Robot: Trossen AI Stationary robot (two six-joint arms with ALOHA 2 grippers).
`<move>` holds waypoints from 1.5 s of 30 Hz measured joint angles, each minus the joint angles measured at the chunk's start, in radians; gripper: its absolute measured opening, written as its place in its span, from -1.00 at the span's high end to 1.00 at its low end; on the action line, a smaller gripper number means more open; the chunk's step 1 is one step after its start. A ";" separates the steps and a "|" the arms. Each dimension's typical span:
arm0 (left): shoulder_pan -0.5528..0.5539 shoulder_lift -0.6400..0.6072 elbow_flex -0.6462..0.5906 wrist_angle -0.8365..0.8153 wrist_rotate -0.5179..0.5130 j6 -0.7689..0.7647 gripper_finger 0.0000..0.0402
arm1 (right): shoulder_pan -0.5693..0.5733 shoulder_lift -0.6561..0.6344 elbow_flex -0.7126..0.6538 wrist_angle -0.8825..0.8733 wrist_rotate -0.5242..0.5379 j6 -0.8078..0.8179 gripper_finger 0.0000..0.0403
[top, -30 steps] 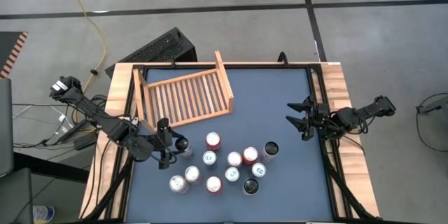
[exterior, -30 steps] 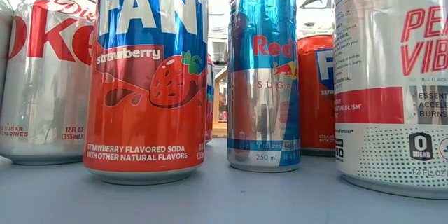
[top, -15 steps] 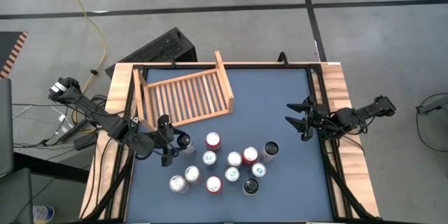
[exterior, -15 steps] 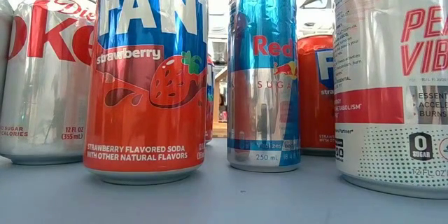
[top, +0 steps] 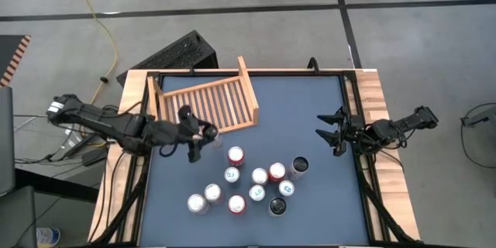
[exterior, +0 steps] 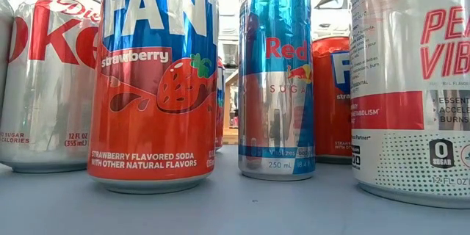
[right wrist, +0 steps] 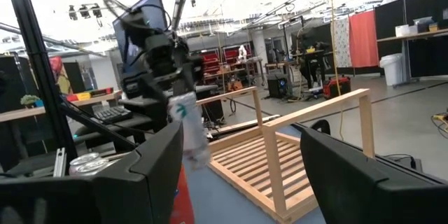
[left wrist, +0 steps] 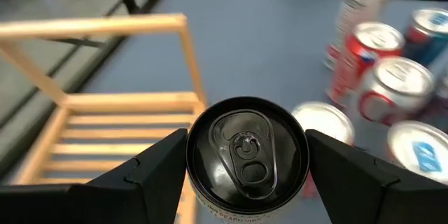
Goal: Place canned beverage on shelf
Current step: Put the left white pink soda can on the shelf
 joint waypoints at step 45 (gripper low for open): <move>0.965 0.644 0.295 0.360 0.733 0.281 -0.27 | -0.001 0.000 0.000 -0.007 0.000 0.028 -0.36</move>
